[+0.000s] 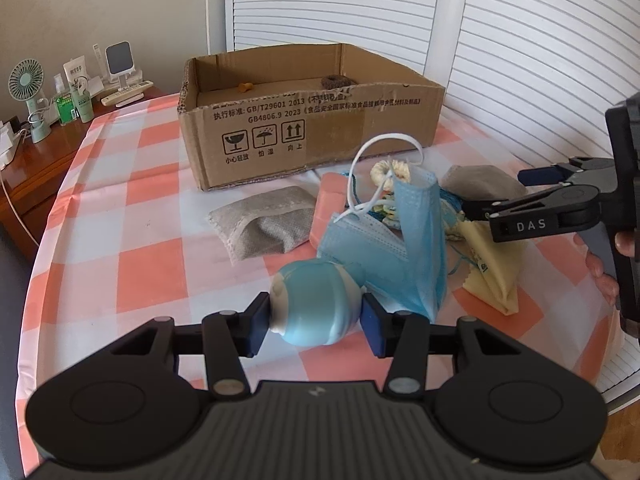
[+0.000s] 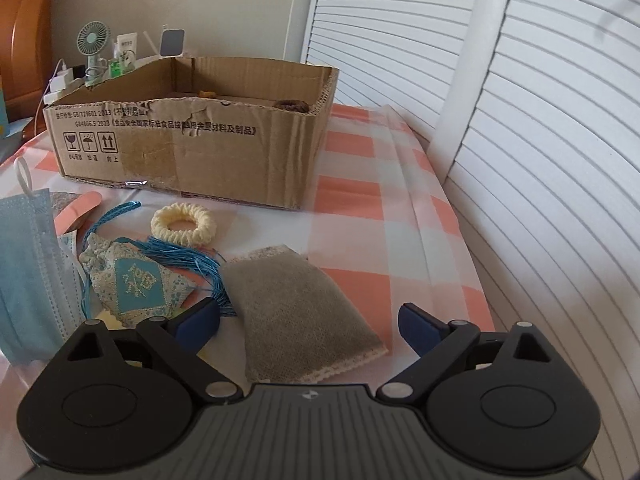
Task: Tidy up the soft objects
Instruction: 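Grasp the light blue toy with the left gripper while the right gripper grasps the grey pouch, then carry both items over the box and open the left gripper to drop the blue toy, then lower the grey pouch into the box and open the right gripper, then move both tools back toward the yellow cloth and blue mask on the table, then grasp the blue face mask with the left gripper while the right tool approaches the yellow cloth, then close the right gripper on the yellow cloth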
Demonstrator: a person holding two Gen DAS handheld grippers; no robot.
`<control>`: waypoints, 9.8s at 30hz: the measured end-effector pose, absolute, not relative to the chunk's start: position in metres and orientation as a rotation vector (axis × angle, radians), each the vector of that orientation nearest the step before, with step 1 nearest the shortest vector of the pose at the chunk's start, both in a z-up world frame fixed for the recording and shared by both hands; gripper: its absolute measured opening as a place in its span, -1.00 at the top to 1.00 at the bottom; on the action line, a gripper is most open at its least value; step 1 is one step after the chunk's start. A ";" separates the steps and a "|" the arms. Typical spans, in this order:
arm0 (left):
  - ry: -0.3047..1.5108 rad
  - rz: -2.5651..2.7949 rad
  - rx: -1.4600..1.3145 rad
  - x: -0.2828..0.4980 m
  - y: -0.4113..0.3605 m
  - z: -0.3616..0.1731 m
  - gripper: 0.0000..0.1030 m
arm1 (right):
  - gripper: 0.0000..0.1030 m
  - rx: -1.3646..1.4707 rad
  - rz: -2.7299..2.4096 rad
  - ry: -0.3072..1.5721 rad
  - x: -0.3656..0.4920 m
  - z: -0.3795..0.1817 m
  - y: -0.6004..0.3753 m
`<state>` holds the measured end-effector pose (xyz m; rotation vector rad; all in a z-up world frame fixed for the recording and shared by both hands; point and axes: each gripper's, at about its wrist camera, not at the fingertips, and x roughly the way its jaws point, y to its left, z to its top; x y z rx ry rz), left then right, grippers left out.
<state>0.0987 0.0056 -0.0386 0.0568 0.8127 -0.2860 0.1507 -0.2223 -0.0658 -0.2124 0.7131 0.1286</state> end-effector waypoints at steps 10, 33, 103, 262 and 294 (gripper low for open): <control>0.810 -0.287 0.027 0.097 0.013 -0.039 0.07 | -0.06 -0.189 0.171 0.756 0.141 -0.057 -0.212; 0.798 -0.265 0.010 0.095 0.018 -0.035 0.10 | 0.22 -0.142 0.175 0.735 0.137 -0.052 -0.220; 0.622 -0.201 0.108 0.204 0.044 0.067 -0.99 | 0.23 -0.236 0.341 0.591 0.198 0.067 -0.188; 0.734 -0.410 0.267 0.111 -0.046 -0.044 -0.05 | -0.97 -0.202 0.264 0.757 0.106 -0.066 -0.213; 0.720 -0.451 0.293 0.107 -0.043 -0.040 0.53 | 0.53 -0.167 0.185 0.704 0.115 -0.056 -0.224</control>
